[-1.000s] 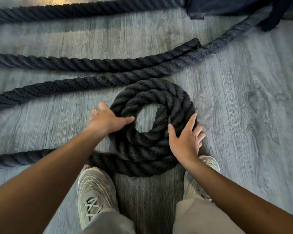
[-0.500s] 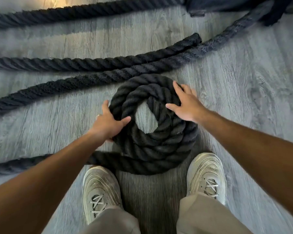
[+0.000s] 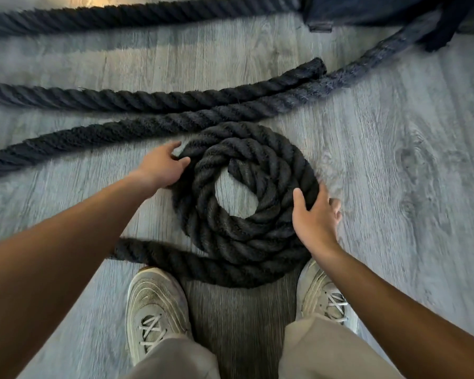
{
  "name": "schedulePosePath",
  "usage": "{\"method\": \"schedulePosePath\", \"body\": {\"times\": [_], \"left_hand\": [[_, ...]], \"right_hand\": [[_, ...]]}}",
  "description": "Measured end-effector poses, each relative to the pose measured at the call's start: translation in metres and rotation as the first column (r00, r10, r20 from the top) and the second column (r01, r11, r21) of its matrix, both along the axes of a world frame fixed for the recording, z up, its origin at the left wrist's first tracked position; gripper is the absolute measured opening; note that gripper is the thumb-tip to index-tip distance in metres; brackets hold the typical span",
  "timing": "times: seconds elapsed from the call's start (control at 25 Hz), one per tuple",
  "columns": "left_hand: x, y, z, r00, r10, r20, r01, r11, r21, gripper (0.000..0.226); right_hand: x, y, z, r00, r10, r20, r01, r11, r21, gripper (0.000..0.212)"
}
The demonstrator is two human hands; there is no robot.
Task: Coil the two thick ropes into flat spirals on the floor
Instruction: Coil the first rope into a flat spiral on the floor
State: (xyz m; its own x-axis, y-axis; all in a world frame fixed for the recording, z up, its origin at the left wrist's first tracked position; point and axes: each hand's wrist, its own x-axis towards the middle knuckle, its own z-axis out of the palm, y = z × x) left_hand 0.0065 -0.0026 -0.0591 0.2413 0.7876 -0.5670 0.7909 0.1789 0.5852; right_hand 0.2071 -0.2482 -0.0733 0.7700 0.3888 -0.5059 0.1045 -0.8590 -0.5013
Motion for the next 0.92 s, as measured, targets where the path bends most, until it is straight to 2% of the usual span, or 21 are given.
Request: {"method": "schedulePosePath", "body": {"times": [0.08, 0.16, 0.32, 0.44, 0.52, 0.6, 0.68, 0.8, 0.92], "left_hand": [[0.0, 0.0, -0.006, 1.0, -0.012, 0.008, 0.012, 1.0, -0.005, 0.05], [-0.004, -0.003, -0.009, 1.0, -0.022, -0.014, 0.021, 1.0, -0.003, 0.05], [-0.022, -0.024, 0.006, 0.991, 0.129, 0.025, -0.124, 0.982, -0.145, 0.055], [-0.037, -0.059, 0.015, 0.99, 0.139, -0.025, -0.141, 0.952, -0.273, 0.048], [-0.044, -0.072, 0.019, 0.988, 0.119, -0.093, -0.144, 0.93, -0.337, 0.048], [-0.048, -0.064, 0.023, 0.989, 0.086, -0.118, -0.124, 0.923, -0.365, 0.059], [-0.048, -0.04, 0.026, 0.994, 0.093, -0.054, -0.106, 0.933, -0.343, 0.064], [-0.036, -0.007, 0.026, 0.975, 0.19, 0.112, -0.156, 0.953, -0.261, 0.046], [-0.018, 0.004, 0.018, 0.981, 0.127, 0.147, -0.099, 0.978, -0.184, 0.032]], "right_hand": [[0.007, -0.001, -0.004, 1.0, 0.018, 0.016, -0.019, 0.999, 0.038, 0.063], [0.019, 0.009, -0.005, 0.999, 0.047, 0.008, -0.047, 0.997, 0.068, 0.059], [0.05, 0.051, -0.001, 0.986, 0.168, -0.016, -0.165, 0.979, 0.123, 0.056], [0.068, 0.09, 0.009, 0.948, 0.304, 0.092, -0.316, 0.933, 0.175, 0.051], [0.068, 0.104, 0.012, 0.924, 0.339, 0.18, -0.371, 0.909, 0.191, 0.045], [0.065, 0.1, 0.008, 0.95, 0.253, 0.182, -0.29, 0.931, 0.222, 0.042], [0.06, 0.074, 0.0, 0.989, 0.114, 0.098, -0.132, 0.969, 0.209, 0.042], [0.049, 0.014, -0.008, 0.999, 0.045, 0.002, -0.045, 0.987, 0.157, 0.045], [0.036, -0.021, -0.008, 0.998, 0.062, 0.006, -0.063, 0.991, 0.115, 0.054]]}}
